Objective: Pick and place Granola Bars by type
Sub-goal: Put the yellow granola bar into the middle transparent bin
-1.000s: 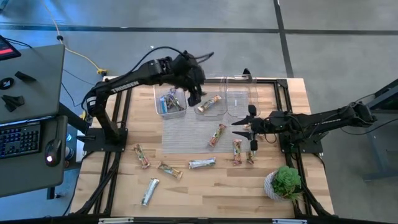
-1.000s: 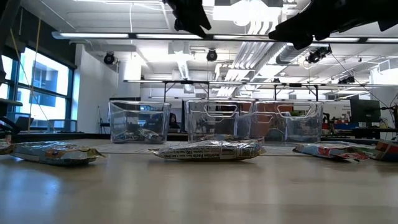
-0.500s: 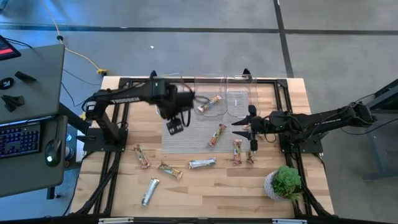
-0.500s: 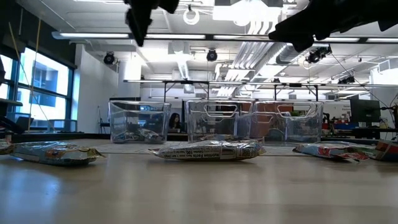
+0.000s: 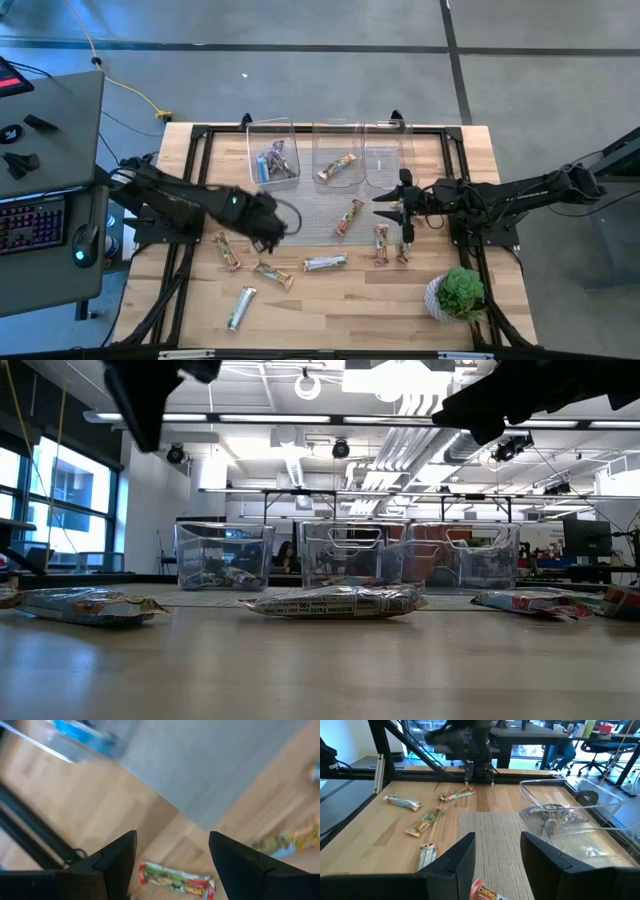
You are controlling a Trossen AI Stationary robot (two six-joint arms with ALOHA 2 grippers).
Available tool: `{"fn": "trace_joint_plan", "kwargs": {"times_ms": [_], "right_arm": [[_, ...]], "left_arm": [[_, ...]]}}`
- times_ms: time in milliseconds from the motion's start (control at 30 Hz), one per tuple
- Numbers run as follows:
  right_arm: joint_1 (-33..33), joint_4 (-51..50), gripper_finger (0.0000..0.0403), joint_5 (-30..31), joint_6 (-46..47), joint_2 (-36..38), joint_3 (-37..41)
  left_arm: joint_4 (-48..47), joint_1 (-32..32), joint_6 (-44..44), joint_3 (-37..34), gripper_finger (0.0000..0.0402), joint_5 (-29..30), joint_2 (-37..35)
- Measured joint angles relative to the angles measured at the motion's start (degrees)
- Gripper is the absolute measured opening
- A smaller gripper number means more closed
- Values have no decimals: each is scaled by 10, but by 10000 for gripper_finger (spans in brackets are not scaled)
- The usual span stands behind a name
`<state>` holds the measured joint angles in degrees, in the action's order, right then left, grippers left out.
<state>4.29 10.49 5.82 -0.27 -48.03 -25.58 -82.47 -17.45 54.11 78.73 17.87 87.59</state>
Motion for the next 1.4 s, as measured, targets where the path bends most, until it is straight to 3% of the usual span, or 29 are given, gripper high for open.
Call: {"fn": "trace_joint_plan", "kwargs": {"times_ms": [200,300,400,500,700,1400], "right_arm": [[0,-4,140,0,-2,0,0],[0,-4,140,0,-2,0,0],[0,-6,140,0,-2,0,0],[0,-11,140,0,-12,0,0],[0,-10,140,0,-17,0,0],[0,-14,140,0,-17,0,0]], "left_arm": [[173,-48,-19,-102,243,-88,6],[267,-69,-73,-141,243,-130,8],[375,-92,-123,-171,243,-137,8],[435,-113,-189,-193,243,-105,8],[502,-135,-271,-239,243,-68,8],[646,-133,-286,-363,243,-104,8]]}}
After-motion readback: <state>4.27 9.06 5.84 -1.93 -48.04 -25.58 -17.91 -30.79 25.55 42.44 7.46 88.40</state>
